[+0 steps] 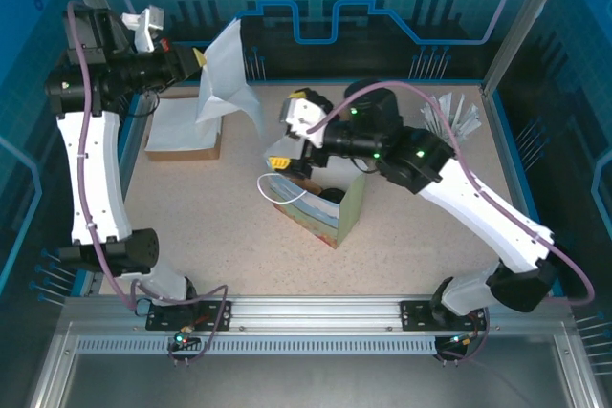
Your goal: Pack the takeout coffee
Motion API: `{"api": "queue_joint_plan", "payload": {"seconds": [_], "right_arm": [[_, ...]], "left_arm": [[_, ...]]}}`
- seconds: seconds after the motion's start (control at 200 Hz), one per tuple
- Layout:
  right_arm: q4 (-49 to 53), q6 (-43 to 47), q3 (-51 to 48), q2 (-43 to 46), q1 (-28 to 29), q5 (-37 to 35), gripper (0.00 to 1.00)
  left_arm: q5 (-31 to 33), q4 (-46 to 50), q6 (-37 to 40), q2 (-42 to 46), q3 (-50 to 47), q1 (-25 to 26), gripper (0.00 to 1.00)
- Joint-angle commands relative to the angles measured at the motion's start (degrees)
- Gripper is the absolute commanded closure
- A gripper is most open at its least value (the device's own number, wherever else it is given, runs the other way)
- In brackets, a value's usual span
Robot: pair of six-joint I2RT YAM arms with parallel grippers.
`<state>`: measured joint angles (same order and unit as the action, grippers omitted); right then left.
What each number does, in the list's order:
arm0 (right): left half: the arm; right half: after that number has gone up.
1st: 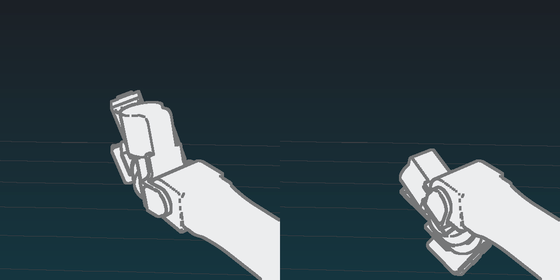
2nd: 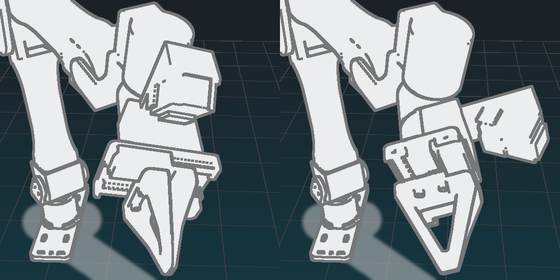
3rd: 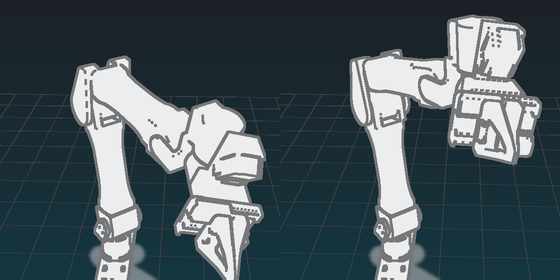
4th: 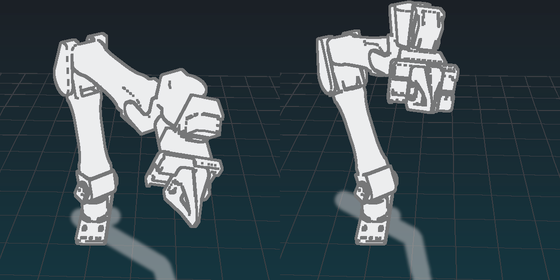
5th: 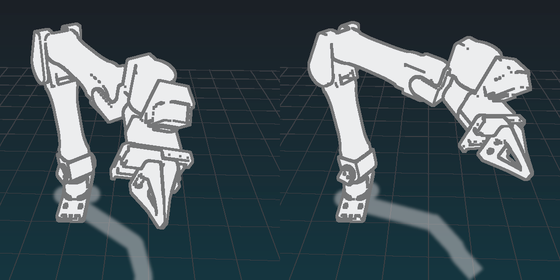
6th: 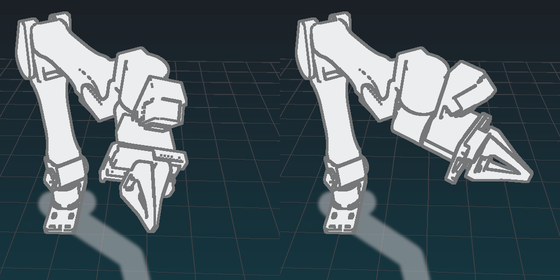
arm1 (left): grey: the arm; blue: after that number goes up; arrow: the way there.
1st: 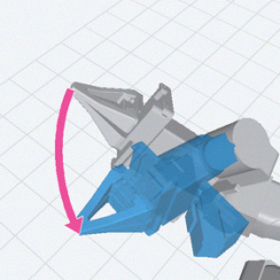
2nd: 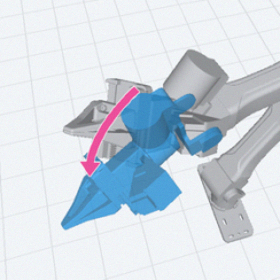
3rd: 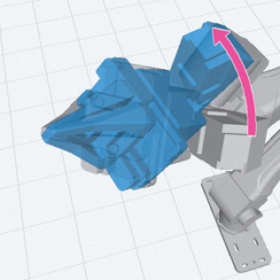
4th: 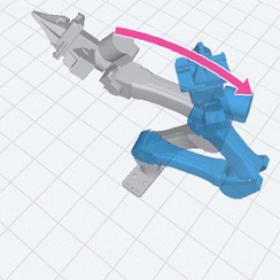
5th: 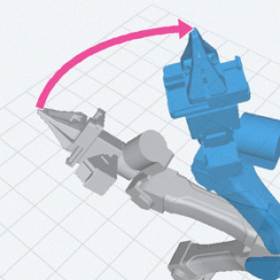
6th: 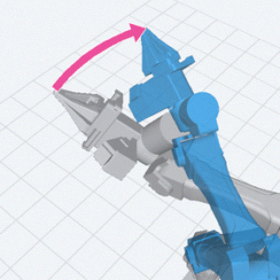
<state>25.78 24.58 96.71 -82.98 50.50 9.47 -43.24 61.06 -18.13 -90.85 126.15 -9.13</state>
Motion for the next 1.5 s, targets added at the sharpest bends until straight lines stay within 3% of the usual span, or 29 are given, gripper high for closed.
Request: {"api": "queue_joint_plan", "payload": {"seconds": [0.0,0.265,0.77,1.111,1.196,1.326,1.436,1.496], "right_arm": [[-7.48,2.48,2.11,-3.21,1.71,-3.14,0.00],[-12.64,2.42,7.25,-8.75,1.38,-3.67,0.00],[-18.64,-4.89,5.47,-6.70,-5.16,1.83,0.02],[-10.04,-4.50,6.30,-6.89,-6.41,7.54,0.48],[-8.70,-4.54,6.22,-6.67,-6.77,7.84,0.65],[-7.62,-5.32,5.81,-5.85,-7.55,8.13,1.00],[-7.21,-5.62,4.70,-4.04,-8.00,6.89,1.00],[-6.94,-6.33,4.05,-2.72,-8.14,6.16,1.00]], "left_arm": [[-6.07,-3.46,-4.47,3.02,-2.78,1.61,1.00],[-10.02,-7.02,-7.21,7.82,-7.42,6.43,1.00],[-14.66,-9.19,-7.59,8.85,-11.77,15.92,1.00],[-16.19,-12.63,-9.03,8.16,-12.27,18.00,1.00],[-16.07,-12.63,-9.04,7.95,-11.76,18.00,1.00],[-15.72,-12.66,-8.44,7.79,-11.03,18.00,1.00],[-14.16,-12.48,-6.89,8.53,-10.02,18.00,0.86],[-11.71,-11.69,-5.51,9.37,-9.03,18.00,0.63]]}}
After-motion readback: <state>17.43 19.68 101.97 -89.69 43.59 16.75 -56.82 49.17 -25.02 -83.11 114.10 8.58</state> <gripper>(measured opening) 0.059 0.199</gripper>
